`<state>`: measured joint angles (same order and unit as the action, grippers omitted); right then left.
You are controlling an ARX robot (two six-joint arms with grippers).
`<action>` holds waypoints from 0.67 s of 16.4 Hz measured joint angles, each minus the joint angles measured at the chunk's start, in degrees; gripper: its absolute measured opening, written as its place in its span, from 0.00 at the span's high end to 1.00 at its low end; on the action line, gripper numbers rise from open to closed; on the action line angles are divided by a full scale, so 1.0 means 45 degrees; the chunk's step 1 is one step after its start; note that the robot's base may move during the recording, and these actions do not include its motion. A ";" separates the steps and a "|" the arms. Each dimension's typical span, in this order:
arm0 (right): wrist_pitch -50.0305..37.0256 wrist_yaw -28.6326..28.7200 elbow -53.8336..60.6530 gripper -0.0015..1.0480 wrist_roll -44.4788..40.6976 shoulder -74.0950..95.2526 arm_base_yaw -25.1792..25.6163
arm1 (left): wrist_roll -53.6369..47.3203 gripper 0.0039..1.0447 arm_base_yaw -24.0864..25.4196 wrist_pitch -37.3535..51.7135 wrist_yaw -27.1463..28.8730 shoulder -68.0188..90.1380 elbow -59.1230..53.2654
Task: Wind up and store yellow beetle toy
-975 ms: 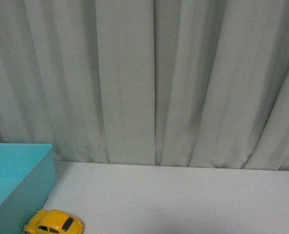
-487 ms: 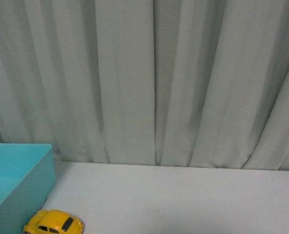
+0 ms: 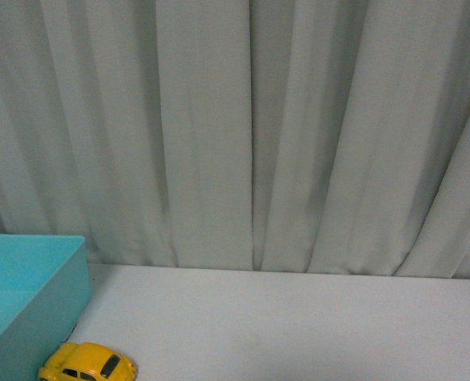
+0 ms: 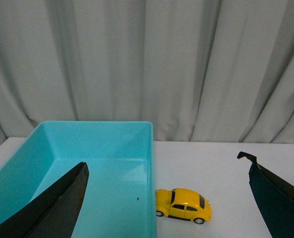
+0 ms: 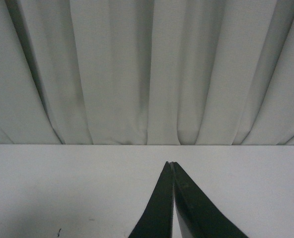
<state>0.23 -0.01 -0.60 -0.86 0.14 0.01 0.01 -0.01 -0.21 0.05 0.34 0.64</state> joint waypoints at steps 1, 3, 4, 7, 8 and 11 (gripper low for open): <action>0.0000 0.0000 -0.0005 0.84 0.0005 0.0000 0.0000 | -0.0005 0.06 0.0000 -0.0005 -0.0005 0.0000 0.0000; 0.0000 0.0000 -0.0005 0.65 0.0000 0.0000 0.0000 | -0.0005 0.06 0.0000 -0.0005 -0.0005 0.0000 0.0000; 0.0000 0.0000 -0.0005 0.57 0.0005 0.0005 0.0000 | 0.0000 0.06 0.0000 0.0000 -0.0005 0.0000 0.0000; 0.0000 0.0000 0.0000 0.33 0.0005 0.0005 0.0000 | -0.0005 0.06 0.0000 -0.0005 -0.0005 0.0000 0.0000; 0.0000 0.0000 0.0000 0.26 0.0005 0.0000 0.0000 | 0.0180 0.06 -0.0083 -0.0432 0.0209 0.0083 0.0073; -0.0005 0.0005 -0.0005 0.06 0.0010 0.0000 0.0000 | 0.4658 0.06 -0.1496 -0.4328 0.4687 0.5537 0.3478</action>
<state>0.21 0.01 -0.62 -0.82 0.14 0.01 20.97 -6.74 -19.68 21.15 25.26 16.29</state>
